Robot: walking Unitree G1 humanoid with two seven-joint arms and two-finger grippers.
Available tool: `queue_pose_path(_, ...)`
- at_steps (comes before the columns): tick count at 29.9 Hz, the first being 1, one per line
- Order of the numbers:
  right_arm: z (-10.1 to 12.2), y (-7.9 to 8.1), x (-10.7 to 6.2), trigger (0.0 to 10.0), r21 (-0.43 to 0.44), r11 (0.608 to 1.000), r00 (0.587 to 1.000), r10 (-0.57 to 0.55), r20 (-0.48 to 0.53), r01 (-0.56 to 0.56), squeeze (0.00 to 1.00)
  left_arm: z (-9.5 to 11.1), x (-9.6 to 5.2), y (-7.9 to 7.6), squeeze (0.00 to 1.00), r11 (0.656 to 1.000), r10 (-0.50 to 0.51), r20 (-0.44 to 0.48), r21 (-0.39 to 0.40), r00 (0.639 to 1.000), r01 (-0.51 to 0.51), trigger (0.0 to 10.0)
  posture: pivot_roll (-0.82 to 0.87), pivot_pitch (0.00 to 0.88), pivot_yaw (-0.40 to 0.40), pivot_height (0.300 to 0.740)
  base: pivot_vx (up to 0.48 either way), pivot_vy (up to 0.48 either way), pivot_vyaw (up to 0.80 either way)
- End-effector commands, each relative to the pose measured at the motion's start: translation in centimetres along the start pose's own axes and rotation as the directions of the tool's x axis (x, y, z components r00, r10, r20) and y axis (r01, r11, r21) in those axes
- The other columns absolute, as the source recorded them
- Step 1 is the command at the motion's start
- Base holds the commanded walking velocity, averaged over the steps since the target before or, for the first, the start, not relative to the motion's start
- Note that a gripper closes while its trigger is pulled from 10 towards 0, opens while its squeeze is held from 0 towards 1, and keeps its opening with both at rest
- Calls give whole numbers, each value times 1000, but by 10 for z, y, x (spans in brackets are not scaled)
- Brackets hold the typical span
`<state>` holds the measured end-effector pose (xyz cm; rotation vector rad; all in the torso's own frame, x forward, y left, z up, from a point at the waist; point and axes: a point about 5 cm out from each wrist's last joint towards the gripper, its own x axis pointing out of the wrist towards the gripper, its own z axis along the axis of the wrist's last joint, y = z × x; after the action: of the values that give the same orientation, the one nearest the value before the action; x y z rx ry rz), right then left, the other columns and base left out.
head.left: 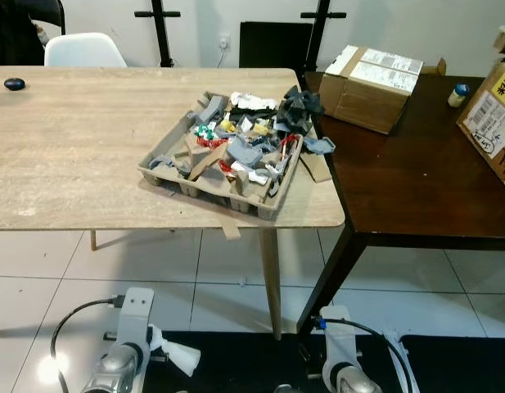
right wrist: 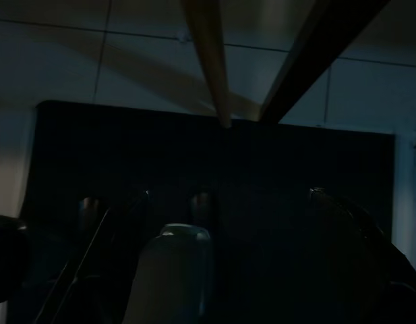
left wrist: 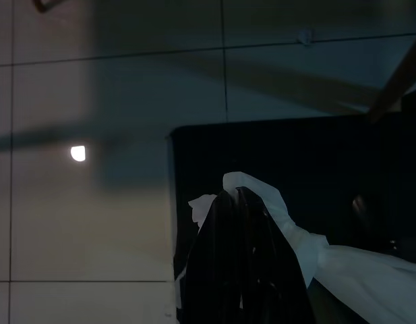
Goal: Picking trash to rubbish bin
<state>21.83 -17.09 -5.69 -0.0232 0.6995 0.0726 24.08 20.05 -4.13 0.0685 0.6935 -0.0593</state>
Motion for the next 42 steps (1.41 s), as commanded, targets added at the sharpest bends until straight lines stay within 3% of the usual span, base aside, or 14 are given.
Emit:
queue_pose_path(1, -13, -4, -3, 10000, 65, 997, 998, -26, -62, 30, 0, -5, -1, -3, 0, 998, 20, -4, 61, 1000, -20, 10000, 81, 128, 6, 740, 0, 0, 0)
queue_pose_path(5, -18, -10, -4, 10000, 90, 993, 993, -64, -97, 73, 0, -11, -1, -7, 0, 994, 21, -40, 106, 999, -17, 10000, 83, 128, -2, 740, 0, 0, 0)
queue_pose_path(10, -21, -12, -4, 10000, 81, 993, 989, -76, -125, 87, 0, -17, -2, -9, 0, 996, -8, -84, 93, 996, 16, 10000, 82, 130, -5, 740, 0, 0, 0)
queue_pose_path(14, -25, -13, -5, 10000, 79, 993, 986, -80, -143, 92, 0, -11, -1, -5, 0, 996, 51, -24, 71, 998, -49, 10000, 85, 136, -8, 740, 0, 0, 0)
queue_pose_path(18, -27, -11, -7, 10000, 90, 993, 989, -70, -128, 82, 0, -9, -3, 0, 0, 993, 71, 14, 95, 997, -72, 10000, 87, 209, 1, 740, 0, 0, 0)
queue_pose_path(26, -46, -1, -16, 10000, 128, 988, 989, -69, -128, 86, 0, -23, -12, 10, 0, 992, 43, 11, 114, 999, -44, 10000, 101, 297, 32, 740, 0, 0, 0)
queue_pose_path(34, -52, 3, -20, 10000, 124, 988, 989, -75, -124, 90, 0, -27, -15, 11, 0, 991, 46, 5, 129, 999, -46, 10000, 96, 317, 32, 740, 0, 0, 0)
queue_pose_path(42, -39, -3, -14, 10000, 83, 991, 992, -94, -83, 101, 0, -18, -10, 9, 0, 992, 67, 29, 108, 997, -70, 10000, 88, 293, 22, 740, 0, 0, 0)
